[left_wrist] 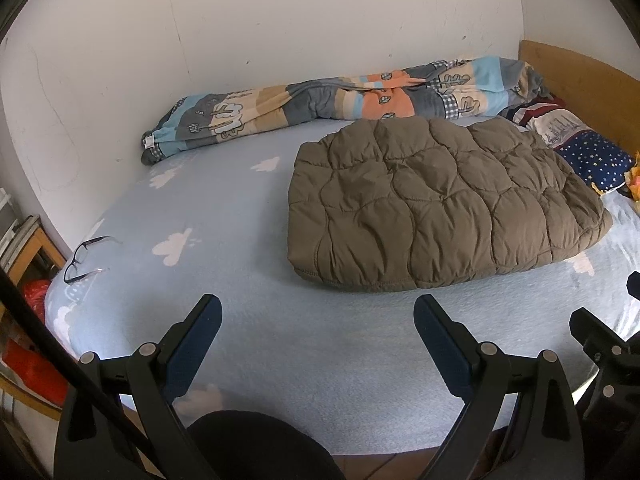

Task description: Fold large clothes

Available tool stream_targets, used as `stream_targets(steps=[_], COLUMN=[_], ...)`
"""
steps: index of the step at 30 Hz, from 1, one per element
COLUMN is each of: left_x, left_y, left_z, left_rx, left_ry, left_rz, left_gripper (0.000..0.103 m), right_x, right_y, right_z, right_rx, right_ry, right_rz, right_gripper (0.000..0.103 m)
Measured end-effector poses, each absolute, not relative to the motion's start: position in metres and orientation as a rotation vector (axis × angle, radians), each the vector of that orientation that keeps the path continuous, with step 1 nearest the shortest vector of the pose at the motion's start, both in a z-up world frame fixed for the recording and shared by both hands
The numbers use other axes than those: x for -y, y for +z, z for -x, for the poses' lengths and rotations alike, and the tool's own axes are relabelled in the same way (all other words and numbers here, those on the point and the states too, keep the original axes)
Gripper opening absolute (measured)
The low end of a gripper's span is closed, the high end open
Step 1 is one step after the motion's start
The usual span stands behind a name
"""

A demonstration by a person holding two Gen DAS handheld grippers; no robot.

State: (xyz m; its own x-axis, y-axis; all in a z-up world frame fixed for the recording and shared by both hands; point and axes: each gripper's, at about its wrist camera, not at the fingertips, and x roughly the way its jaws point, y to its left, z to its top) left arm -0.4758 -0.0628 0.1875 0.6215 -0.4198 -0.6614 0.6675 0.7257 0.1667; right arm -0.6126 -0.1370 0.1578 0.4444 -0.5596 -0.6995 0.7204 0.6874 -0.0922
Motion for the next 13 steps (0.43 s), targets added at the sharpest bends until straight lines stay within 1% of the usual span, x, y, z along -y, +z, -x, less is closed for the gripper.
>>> stream_targets(steps=[6,11,13], left_x=[0.062,0.056,0.055], left_y=[0.189,0.187,0.187], left_z=[0.476,0.466,0.465], left_rx=[-0.642,-0.729,-0.733], left_ry=[-0.658,-0.744,-0.737], left_rz=[-0.419,-0.353,-0.344], left_gripper=[0.096,0.096,0.096], right_x=[0.137,0.135,0.134], right_y=[0.158,0.158,0.159], right_z=[0.613,0.616,0.618], right_rx=[-0.779,-0.780,-0.779], right_ry=[-0.809,-0.813,-0.813], right_rz=[-0.232,-0.236,-0.239], right_gripper=[0.089,0.090,0.090])
